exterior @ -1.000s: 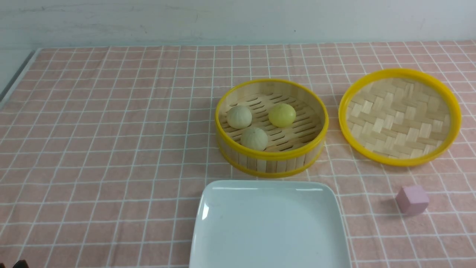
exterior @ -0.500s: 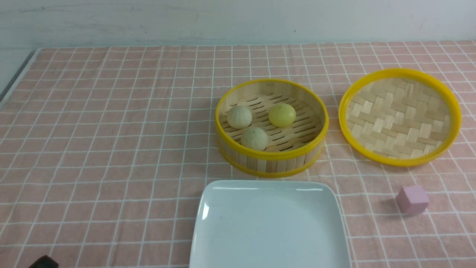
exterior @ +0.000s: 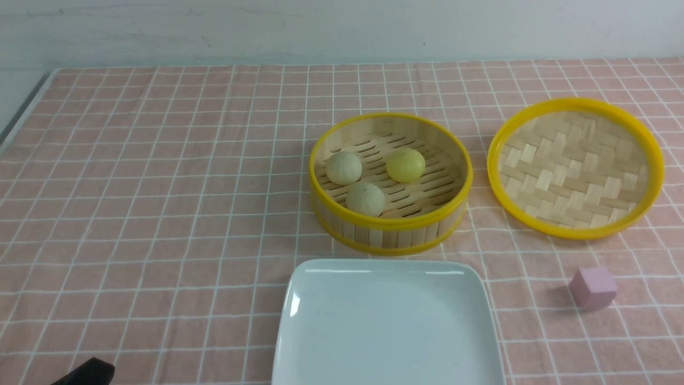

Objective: Put the steamed buns into the plate on the pink tablecloth.
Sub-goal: 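Reach toward a bun in the bamboo steamer with the right gripper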

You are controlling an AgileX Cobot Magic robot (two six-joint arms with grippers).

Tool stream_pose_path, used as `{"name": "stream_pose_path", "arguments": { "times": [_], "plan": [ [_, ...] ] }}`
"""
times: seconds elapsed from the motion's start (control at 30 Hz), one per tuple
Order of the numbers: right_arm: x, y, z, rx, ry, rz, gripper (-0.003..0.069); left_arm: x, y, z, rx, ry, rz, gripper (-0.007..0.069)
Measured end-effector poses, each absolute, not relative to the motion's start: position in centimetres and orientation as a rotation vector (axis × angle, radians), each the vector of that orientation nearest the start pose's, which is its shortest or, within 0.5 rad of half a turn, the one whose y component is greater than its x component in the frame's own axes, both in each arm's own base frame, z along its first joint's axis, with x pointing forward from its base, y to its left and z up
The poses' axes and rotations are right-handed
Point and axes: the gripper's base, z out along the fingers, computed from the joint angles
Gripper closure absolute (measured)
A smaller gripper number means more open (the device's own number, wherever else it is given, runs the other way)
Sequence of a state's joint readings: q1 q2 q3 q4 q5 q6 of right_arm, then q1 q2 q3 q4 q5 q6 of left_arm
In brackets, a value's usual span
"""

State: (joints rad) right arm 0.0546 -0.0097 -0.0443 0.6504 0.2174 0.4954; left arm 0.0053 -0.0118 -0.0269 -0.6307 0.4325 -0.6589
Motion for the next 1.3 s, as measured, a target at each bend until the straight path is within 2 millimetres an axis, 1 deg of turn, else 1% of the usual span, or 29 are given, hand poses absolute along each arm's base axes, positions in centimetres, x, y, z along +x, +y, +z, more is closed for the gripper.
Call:
{"name": "stream_pose_path", "arguments": {
  "times": [0.03,0.07,0.1,0.13,0.17,0.23,0.3,0.33,0.37,0.43,0.5,0.57,0.6,0.63,0.67,0.7,0.73,0.77,0.8,0.83,0.97,1.07,1.1,1.13,1.17,1.2,1.23,1.27,1.3],
  "plan": [
    [5.0,1.3,23.4,0.66,1.482,0.923,0.0589,4.6,-2.3,21.3,-0.893,1.649,-1.08,0.0407],
    [4.9,1.3,23.7,0.655,1.471,0.925,0.0599,4.5,-2.3,21.6,-0.877,1.646,-1.076,0.0411],
    [4.9,1.2,26.4,0.497,1.48,0.771,0.0659,4.1,-2.3,24.5,-0.785,1.606,-1.048,0.0461],
    [4.8,1.2,26.7,0.492,1.473,0.773,0.0662,4.1,-2.3,24.4,-0.782,1.614,-1.042,0.0468],
    [5.2,1.3,28.5,0.385,1.519,0.658,0.0669,4.0,-2.3,26.4,-0.711,1.634,-0.991,0.0515],
    [6.8,1.6,30.4,0.244,1.689,0.508,0.0669,4.5,-2.5,28.2,-0.62,1.773,-0.882,0.0595],
    [8.7,2.0,30.7,0.164,1.909,0.43,0.0669,5.7,-2.7,28.9,-0.572,1.95,-0.791,0.0617],
    [8.9,2.0,30.8,0.16,1.934,0.425,0.0669,5.7,-2.7,28.8,-0.566,1.962,-0.788,0.0619],
    [11.2,2.2,30.5,0.133,2.148,0.386,0.0669,7.0,-2.8,28.8,-0.545,2.125,-0.73,0.0623],
    [13.7,2.5,29.1,0.134,2.391,0.376,0.0669,8.6,-2.9,28.5,-0.533,2.27,-0.686,0.0623],
    [15.9,2.9,27.5,0.144,2.565,0.396,0.0669,10.0,-3.0,28.2,-0.51,2.37,-0.659,0.0623],
    [17.2,3.2,26.5,0.125,2.646,0.424,0.0668,10.8,-3.0,28.1,-0.484,2.422,-0.646,0.0623],
    [18.9,4.0,25.6,0.05,2.709,0.482,0.0667,11.8,-3.1,27.9,-0.443,2.475,-0.638,0.0623],
    [19.9,4.6,25.4,-0.005,2.722,0.528,0.0667,12.2,-3.2,27.8,-0.416,2.489,-0.641,0.0623],
    [20.1,4.8,25.3,-0.021,2.723,0.538,0.0666,12.2,-3.2,27.8,-0.412,2.492,-0.641,0.0623],
    [21.8,6.2,25.4,-0.138,2.708,0.622,0.0664,12.7,-3.4,27.7,-0.38,2.512,-0.652,0.0622],
    [22.0,6.4,25.5,-0.136,2.708,0.634,0.0664,12.7,-3.4,27.7,-0.377,2.514,-0.654,0.0622],
    [23.7,7.6,25.8,-0.226,2.681,0.685,0.0662,12.9,-3.4,27.6,-0.359,2.516,-0.661,0.062],
    [23.9,7.8,25.8,-0.238,2.678,0.69,0.0661,12.9,-3.5,27.7,-0.357,2.515,-0.662,0.062],
    [25.5,9.3,26.1,-0.336,2.656,0.719,0.0656,13.0,-3.5,27.7,-0.348,2.506,-0.66,0.062],
    [29.3,12.7,26.3,-0.5,2.629,0.731,0.0627,13.2,-3.4,27.8,-0.346,2.474,-0.654,0.0618],
    [32.6,14.9,25.8,-0.598,2.613,0.691,0.0565,13.3,-3.4,27.9,-0.349,2.467,-0.654,0.0613],
    [33.6,15.4,25.7,-0.613,2.6,0.674,0.0529,13.3,-3.4,27.9,-0.349,2.466,-0.656,0.0612],
    [33.6,15.4,25.7,-0.613,2.6,0.674,0.0529,13.3,-3.4,27.9,-0.349,2.466,-0.656,0.0611],
    [34.5,15.8,25.9,-0.622,2.581,0.661,0.0501,13.3,-3.4,27.9,-0.349,2.466,-0.656,0.061],
    [36.2,16.5,25.9,-0.635,2.539,0.625,0.0424,13.3,-3.4,27.9,-0.35,2.466,-0.657,0.0607],
    [36.4,16.6,26.0,-0.633,2.529,0.619,0.0409,13.3,-3.4,27.9,-0.35,2.466,-0.657,0.0606],
    [37.7,17.0,26.0,-0.62,2.483,0.59,0.0358,13.3,-3.4,27.9,-0.35,2.466,-0.657,0.0601],
    [38.0,17.1,26.0,-0.617,2.475,0.587,0.0351,13.3,-3.4,27.9,-0.35,2.466,-0.657,0.0601]
  ]
}}
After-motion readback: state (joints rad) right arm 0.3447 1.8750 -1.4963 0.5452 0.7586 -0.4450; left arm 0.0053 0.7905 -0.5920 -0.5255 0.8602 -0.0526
